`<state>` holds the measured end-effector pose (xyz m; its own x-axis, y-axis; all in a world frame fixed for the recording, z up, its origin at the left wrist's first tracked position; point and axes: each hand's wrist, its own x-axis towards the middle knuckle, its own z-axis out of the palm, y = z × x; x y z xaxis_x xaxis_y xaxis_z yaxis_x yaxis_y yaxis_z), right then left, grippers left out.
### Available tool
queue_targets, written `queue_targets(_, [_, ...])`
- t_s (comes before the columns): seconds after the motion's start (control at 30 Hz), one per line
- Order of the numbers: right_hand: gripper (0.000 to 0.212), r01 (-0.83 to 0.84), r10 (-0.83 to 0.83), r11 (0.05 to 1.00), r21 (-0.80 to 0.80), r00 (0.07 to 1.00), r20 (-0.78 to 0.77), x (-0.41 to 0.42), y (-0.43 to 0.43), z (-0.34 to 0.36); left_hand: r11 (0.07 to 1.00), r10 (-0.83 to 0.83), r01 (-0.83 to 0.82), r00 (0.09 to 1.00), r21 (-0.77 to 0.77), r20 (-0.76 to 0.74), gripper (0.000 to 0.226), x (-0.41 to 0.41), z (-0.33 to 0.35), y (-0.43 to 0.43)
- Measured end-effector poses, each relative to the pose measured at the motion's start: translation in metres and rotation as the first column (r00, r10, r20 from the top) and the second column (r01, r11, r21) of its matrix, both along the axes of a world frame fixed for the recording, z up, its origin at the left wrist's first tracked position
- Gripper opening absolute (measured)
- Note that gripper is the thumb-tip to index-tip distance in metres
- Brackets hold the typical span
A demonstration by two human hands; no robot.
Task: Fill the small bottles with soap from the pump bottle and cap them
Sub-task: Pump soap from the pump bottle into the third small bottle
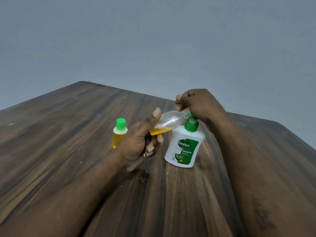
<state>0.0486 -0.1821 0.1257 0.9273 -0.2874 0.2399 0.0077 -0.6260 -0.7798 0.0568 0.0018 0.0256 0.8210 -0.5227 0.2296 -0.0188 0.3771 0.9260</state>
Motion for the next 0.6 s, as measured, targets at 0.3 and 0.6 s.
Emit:
queue_targets(0.3, [0.022,0.034,-0.040,0.999,0.028,0.975,0.219,-0.007,0.007,0.012,0.999,-0.041,0.041,0.999,-0.005,-0.015,0.073,-0.003,0.003,0.000])
queue_targets(0.6, [0.011,-0.044,0.048,0.998,0.033,0.991,-0.124,0.000,0.004,0.000,1.000,-0.016,0.017,1.000,0.015,-0.022,0.074,-0.002,0.000,0.000])
